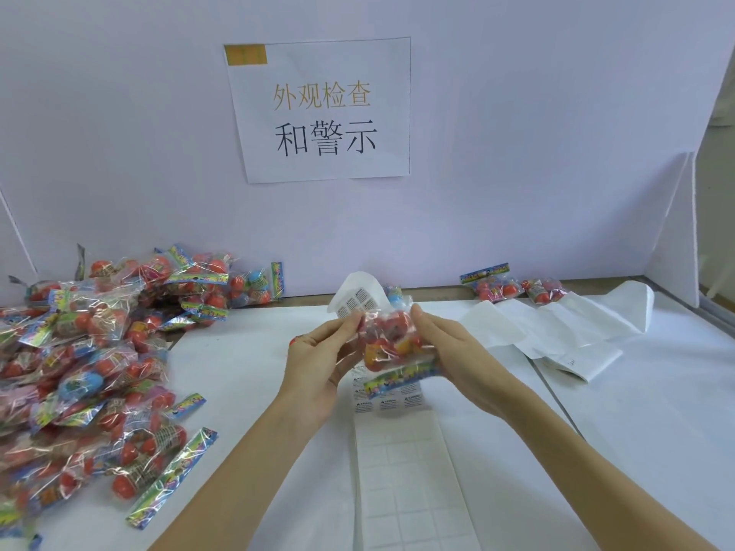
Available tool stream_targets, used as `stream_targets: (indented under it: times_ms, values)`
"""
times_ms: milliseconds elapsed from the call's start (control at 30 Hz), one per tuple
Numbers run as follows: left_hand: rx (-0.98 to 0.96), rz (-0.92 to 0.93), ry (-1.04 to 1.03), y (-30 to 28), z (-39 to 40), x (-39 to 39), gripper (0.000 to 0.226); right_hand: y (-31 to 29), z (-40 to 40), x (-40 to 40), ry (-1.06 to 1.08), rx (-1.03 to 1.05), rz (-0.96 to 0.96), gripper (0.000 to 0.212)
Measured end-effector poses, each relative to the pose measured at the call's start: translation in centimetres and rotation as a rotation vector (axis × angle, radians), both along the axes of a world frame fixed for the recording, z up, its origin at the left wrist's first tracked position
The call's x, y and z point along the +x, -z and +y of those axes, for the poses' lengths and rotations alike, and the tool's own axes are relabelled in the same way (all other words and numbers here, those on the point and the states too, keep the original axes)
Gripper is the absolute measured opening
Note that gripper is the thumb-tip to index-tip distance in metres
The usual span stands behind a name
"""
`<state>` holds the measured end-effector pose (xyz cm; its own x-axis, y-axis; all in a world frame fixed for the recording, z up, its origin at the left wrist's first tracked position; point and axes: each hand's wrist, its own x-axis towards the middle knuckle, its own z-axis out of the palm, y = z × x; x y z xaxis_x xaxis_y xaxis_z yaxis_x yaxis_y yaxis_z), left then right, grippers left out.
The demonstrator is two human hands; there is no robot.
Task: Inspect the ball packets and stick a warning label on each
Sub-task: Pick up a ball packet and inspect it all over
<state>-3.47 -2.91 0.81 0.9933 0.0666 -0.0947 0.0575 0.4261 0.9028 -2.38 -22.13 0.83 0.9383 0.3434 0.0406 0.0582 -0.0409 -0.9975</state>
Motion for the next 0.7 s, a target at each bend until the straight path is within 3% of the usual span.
stream_targets:
  times_ms: [67, 133, 267, 400, 567, 700]
  values:
    - [0.023, -0.032, -0.037, -0.2, 0.4, 0.2, 0.021, 0.1, -0.1, 0.0, -0.016, -0.051, 0.010, 0.044]
    - [0.169, -0.079, -0.033, -0.5, 0.7, 0.4, 0.018, 0.0, -0.4, 0.1, 0.014, -0.095, -0.010, 0.040]
    - [0.385, -0.078, 0.140, -0.4, 0.6, 0.3, 0.023, -0.2, -0.7, -0.2, -0.029, -0.202, -0.070, 0.034]
    - [0.249, -0.015, 0.083, 0.1, 0.6, 0.4, 0.015, -0.1, -0.6, -0.2, -0.020, -0.299, -0.126, 0.034]
    - [0.065, 0.022, -0.007, -0.4, 1.3, 0.8, 0.033, -0.6, -0.7, -0.3, -0.021, -0.262, -0.111, 0.030]
    - [0.079, 0.027, -0.121, 0.1, 0.9, 0.7, 0.024, -0.5, 0.1, -0.4, -0.009, -0.249, -0.109, 0.027]
